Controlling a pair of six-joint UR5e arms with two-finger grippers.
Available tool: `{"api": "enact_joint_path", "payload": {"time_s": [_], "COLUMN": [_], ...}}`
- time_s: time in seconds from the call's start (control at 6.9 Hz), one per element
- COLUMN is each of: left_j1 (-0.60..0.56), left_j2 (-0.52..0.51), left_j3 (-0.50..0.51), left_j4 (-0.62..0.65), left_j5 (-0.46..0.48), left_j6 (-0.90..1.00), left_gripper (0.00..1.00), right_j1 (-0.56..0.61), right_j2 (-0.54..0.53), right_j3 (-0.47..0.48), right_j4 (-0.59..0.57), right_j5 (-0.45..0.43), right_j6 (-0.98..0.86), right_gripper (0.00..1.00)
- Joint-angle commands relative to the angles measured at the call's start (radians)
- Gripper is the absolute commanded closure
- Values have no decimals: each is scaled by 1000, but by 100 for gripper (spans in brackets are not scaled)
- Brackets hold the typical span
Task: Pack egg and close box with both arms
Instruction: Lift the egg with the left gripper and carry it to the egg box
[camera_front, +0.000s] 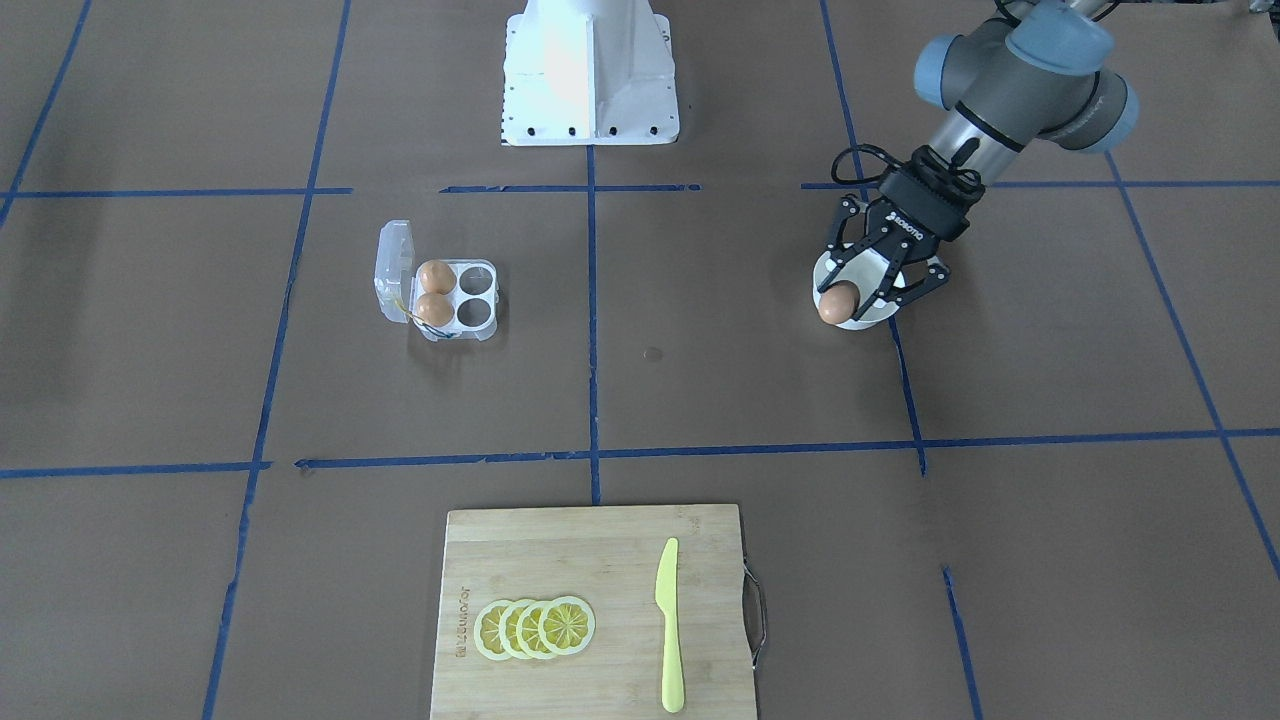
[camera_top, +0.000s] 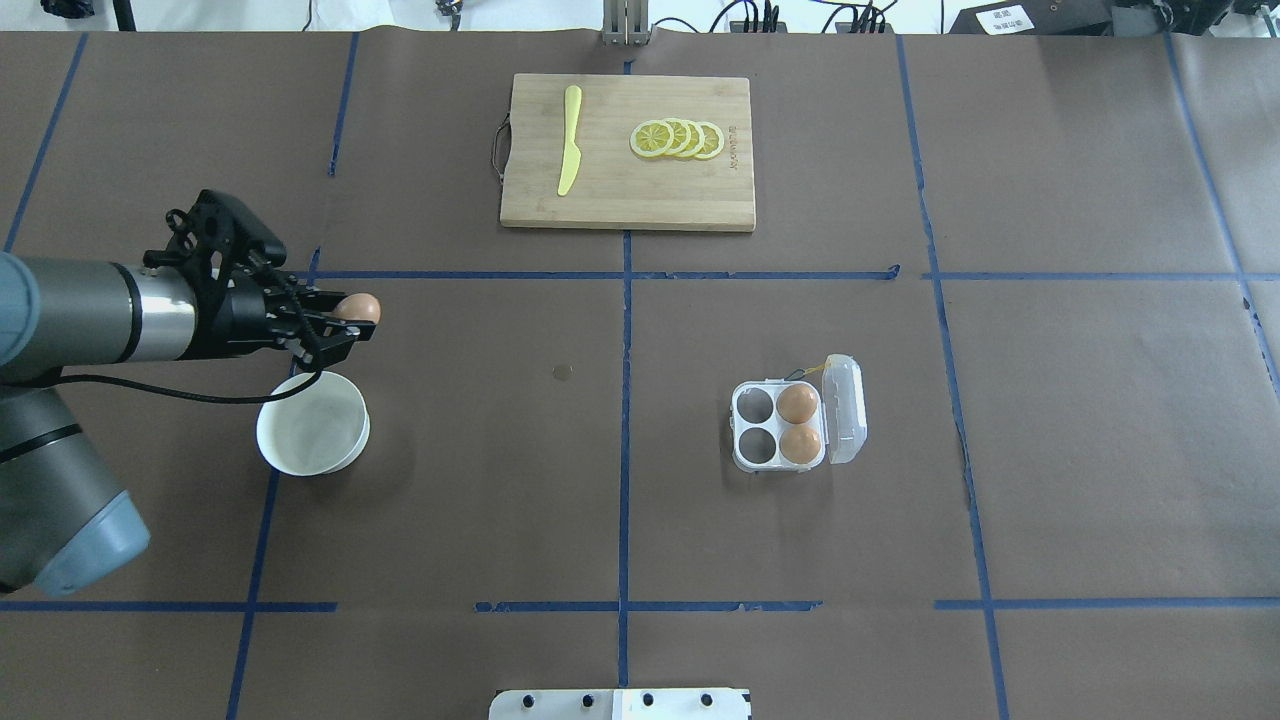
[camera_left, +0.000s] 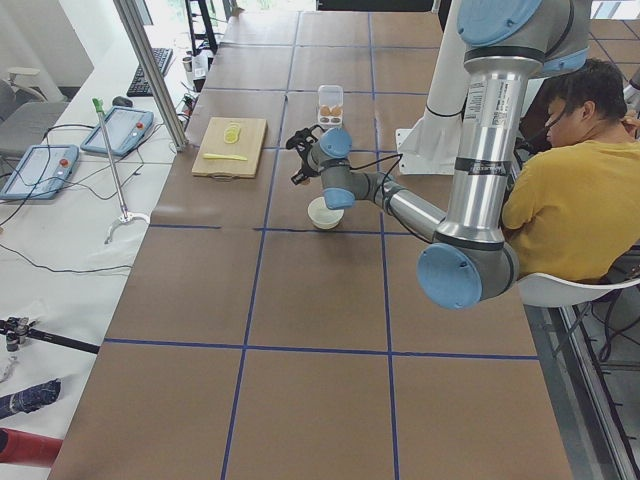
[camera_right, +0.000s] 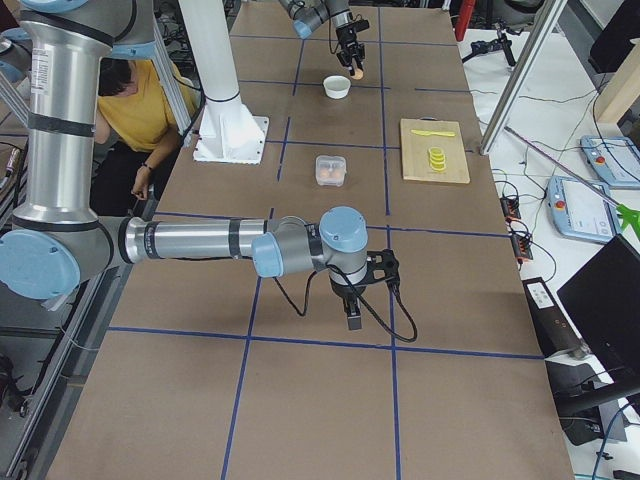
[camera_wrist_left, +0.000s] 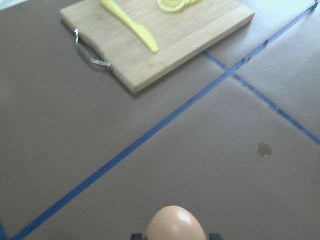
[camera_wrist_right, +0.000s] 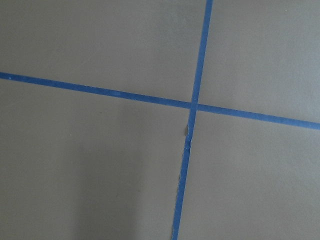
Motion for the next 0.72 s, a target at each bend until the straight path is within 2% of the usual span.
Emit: {"api": "enact_joint_path", "payload": {"time_s": [0.0, 0.14, 0.29, 0.43, 0.58], "left_j1": [26, 60, 84, 145, 242], "left_j2": [-233, -242, -245, -289, -341], "left_j3": [77, 97, 153, 233, 303], "left_j4": [-15, -75, -200, -324, -392], "left_j5": [-1, 1, 4, 75, 179], "left_j6": [-5, 3, 38, 152, 167], "left_gripper": [100, 100, 100, 100, 100], "right_j1": [0, 0, 0, 0, 0], "right_j2": [16, 16, 16, 14, 14], "right_j3": [-11, -13, -13, -13, -13], "right_j4": [-1, -1, -1, -1, -1], "right_j5": [2, 2, 1, 2, 1], "right_j6": [2, 2, 2, 2, 2], "right_gripper": [0, 0, 0, 0, 0]}}
